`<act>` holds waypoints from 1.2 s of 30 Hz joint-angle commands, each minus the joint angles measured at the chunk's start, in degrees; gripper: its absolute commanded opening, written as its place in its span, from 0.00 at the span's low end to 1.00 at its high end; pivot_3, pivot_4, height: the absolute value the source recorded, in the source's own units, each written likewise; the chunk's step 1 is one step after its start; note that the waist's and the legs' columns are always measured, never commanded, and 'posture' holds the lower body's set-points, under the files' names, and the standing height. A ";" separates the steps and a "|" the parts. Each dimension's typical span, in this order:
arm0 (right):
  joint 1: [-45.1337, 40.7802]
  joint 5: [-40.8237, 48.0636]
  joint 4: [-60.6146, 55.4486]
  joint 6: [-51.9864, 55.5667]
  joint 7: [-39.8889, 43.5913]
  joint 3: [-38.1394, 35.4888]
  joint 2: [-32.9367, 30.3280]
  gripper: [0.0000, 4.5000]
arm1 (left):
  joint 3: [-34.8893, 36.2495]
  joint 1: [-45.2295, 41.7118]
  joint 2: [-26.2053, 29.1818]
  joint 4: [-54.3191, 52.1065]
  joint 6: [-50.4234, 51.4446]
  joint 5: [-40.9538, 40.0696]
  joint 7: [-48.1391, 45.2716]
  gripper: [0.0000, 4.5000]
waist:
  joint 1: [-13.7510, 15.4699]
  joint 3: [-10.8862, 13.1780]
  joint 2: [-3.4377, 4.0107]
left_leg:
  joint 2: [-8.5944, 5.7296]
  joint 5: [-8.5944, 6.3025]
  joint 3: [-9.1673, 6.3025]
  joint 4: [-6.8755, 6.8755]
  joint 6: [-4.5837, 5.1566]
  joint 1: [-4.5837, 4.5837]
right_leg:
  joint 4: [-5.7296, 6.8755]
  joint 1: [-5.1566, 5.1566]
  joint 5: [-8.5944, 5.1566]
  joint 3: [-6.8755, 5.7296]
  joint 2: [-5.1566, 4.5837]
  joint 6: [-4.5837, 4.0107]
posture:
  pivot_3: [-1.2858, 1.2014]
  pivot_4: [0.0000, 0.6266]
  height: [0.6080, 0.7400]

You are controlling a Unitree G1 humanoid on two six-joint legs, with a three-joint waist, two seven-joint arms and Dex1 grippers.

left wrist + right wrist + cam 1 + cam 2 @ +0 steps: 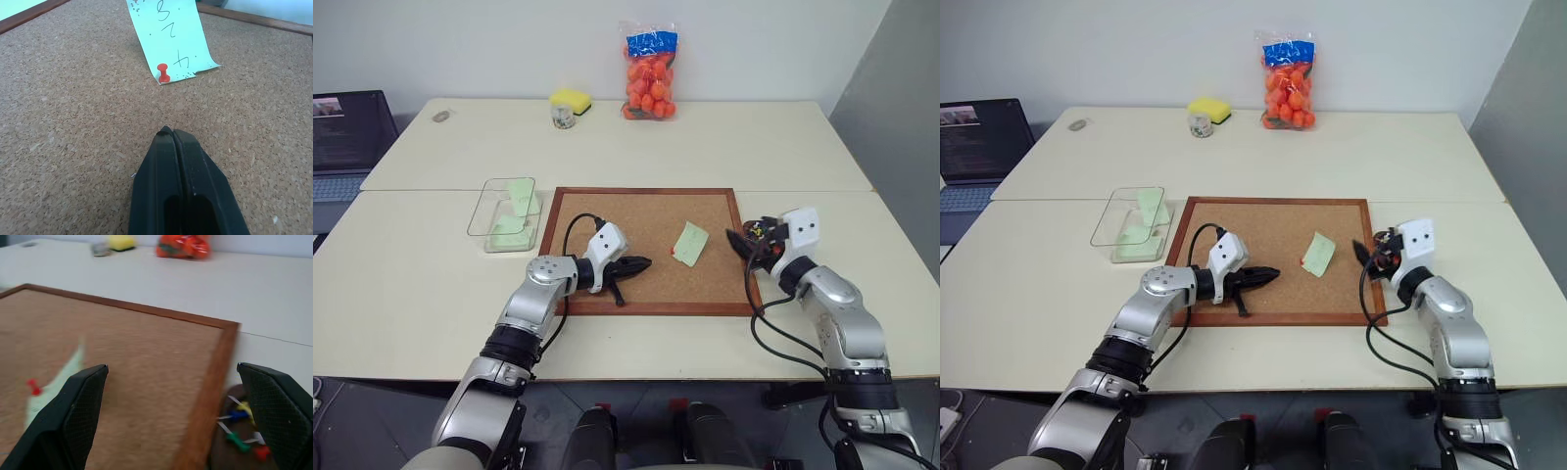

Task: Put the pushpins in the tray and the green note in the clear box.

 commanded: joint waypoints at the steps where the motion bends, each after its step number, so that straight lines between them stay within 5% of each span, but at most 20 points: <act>1: 2.81 2.56 -5.60 -2.02 7.52 3.35 -1.20 1.00 | -1.91 1.60 0.21 2.81 1.92 2.30 -0.06 0.00 | 0.00 0.00 0.00 | 0.00 0.00 0.00 -0.01 0.00 0.00 | -0.01 0.00 0.00 -0.01 0.00 0.00 | 0.52 0.24 1.00; 17: -6.01 -5.09 6.45 -6.40 8.02 13.61 5.04 1.00 | -1.70 1.35 0.61 2.83 1.79 2.34 0.02 0.00 | 0.01 0.00 -0.01 | 0.01 0.00 -0.04 0.00 0.00 0.00 | -0.01 0.00 0.00 -0.04 0.01 0.00 | 0.52 0.24 1.00; 30: -11.73 -7.57 18.03 -9.66 5.93 13.30 10.12 1.00 | -1.57 1.86 0.70 2.14 2.13 2.26 0.33 0.00 | -0.01 0.00 -0.01 | 0.02 0.00 -0.03 -0.01 0.00 0.02 | 0.03 0.00 0.00 -0.02 0.01 -0.01 | 0.52 0.24 1.00; 36: -13.76 -9.37 22.25 -10.69 4.17 12.97 11.15 0.72 | -1.60 1.77 0.70 2.11 2.22 2.28 0.32 0.00 | -0.02 0.00 -0.01 | 0.02 0.00 -0.03 -0.01 0.00 0.02 | 0.04 0.00 0.00 -0.02 0.01 -0.01 | 0.52 0.24 1.00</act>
